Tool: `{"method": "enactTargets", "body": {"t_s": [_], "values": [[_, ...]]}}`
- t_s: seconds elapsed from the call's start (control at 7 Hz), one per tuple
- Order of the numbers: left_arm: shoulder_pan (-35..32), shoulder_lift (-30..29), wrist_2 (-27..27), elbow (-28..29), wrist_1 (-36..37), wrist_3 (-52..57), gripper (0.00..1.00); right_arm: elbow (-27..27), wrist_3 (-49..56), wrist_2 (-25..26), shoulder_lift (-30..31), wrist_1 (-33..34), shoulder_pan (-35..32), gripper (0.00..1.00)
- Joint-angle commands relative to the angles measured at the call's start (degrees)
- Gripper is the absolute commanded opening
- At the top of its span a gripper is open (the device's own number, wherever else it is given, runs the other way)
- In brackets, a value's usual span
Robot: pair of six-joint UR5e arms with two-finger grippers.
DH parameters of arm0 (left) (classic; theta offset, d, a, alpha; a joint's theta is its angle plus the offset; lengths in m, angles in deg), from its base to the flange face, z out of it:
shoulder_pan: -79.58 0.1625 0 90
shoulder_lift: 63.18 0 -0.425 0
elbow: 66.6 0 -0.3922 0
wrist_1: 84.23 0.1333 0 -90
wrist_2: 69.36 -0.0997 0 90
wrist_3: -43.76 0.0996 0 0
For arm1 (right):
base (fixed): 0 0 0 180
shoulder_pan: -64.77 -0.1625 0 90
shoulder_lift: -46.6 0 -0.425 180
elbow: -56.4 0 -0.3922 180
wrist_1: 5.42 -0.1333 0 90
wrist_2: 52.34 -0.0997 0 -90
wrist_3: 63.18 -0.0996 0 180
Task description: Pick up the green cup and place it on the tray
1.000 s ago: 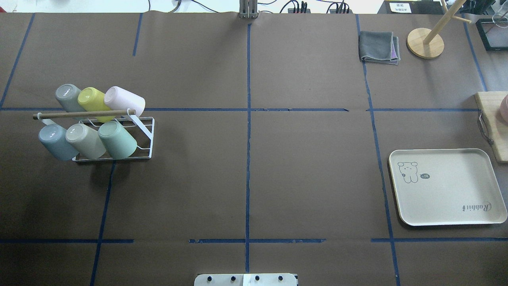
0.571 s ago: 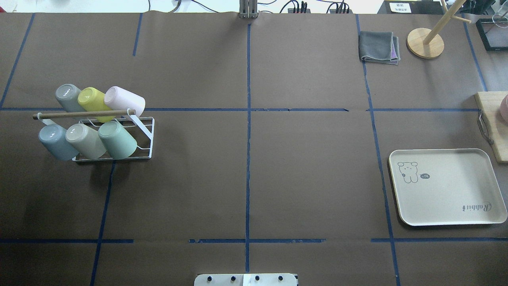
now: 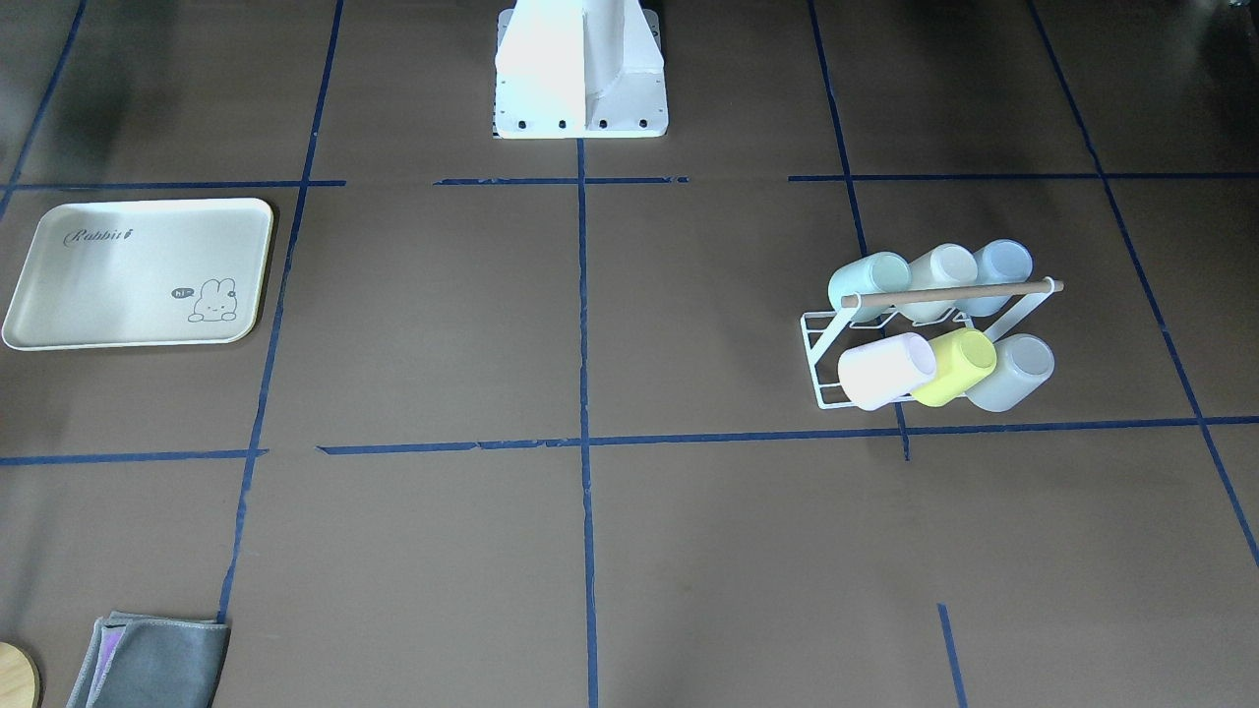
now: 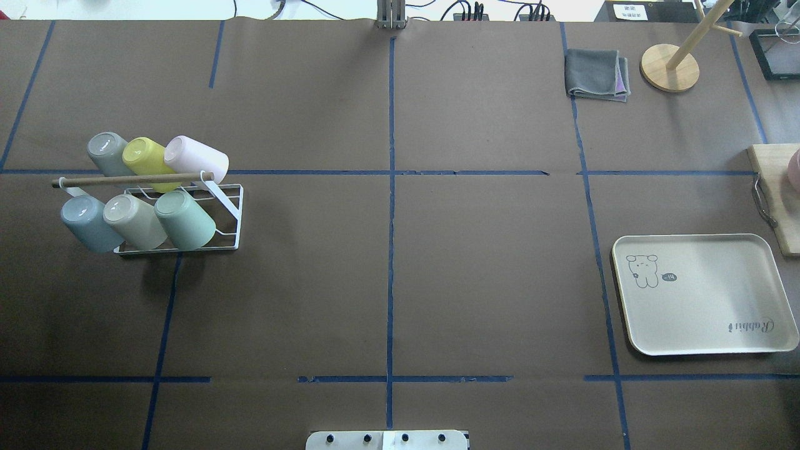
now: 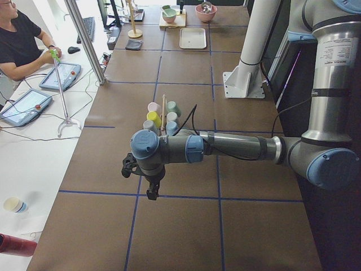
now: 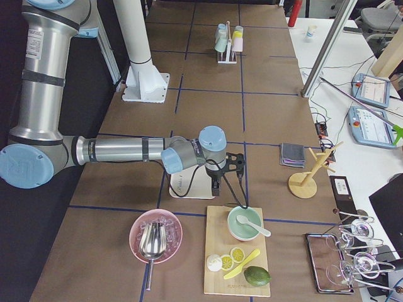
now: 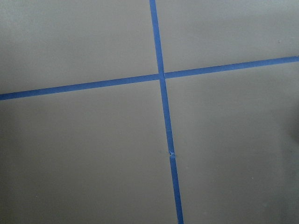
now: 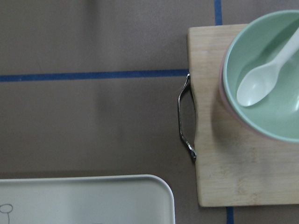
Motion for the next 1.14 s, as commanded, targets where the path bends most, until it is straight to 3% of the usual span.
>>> {"method": "enactTargets", "body": {"t_s": [0.0, 0.43, 0.71, 1.0], "values": [[0.0, 0.0, 0.1, -0.2, 0.0, 0.0, 1.00, -0.4, -7.6, 3.0, 4.5, -9.0, 6.9, 1.00], [0.0, 0.0, 0.1, -0.2, 0.0, -0.1, 1.00, -9.0, -9.1, 3.8, 4.8, -18.7, 10.8, 1.00], [0.0, 0.0, 0.1, -0.1, 0.0, -0.1, 1.00, -9.5, -13.1, 6.1, 3.9, -18.8, 15.7, 1.00], [-0.1, 0.0, 0.0, -0.1, -0.1, 0.0, 1.00, -9.7, -13.0, 6.8, 4.0, -19.1, 16.5, 1.00]]}}
